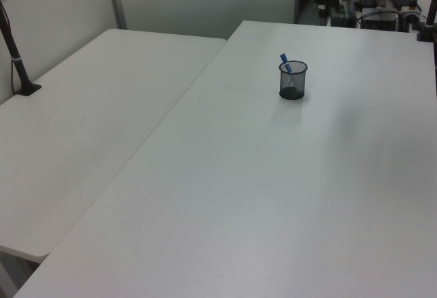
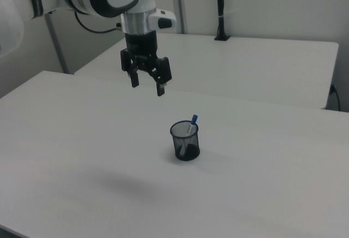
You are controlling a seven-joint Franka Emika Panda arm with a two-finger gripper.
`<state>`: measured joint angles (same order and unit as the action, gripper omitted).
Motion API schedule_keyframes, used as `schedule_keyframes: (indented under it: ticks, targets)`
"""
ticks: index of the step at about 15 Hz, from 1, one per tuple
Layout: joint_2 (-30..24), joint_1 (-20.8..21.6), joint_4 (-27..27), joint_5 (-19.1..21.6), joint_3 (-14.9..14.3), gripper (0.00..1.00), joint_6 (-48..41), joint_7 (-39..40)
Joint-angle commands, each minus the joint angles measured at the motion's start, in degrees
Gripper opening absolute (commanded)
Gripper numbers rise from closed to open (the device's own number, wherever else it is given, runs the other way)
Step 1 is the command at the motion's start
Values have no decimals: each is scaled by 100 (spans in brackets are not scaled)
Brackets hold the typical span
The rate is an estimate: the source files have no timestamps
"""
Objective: Remove the marker
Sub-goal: 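Move the gripper down toward the black mesh pen cup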
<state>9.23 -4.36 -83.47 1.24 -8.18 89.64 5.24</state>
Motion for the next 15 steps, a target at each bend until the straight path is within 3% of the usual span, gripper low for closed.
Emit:
schedule_keyframes:
  ticks: [1, 6, 11, 15]
  targets:
    - [-44, 14, -82, 104, -26, 100, 246, 109]
    - [342, -30, -64, 411, -53, 100, 1378, 47]
    - [1202, -12, 94, 456, -53, 100, 2680, -171]
    - [1660, 32, 85, 412, -44, 93, 3419, -243]
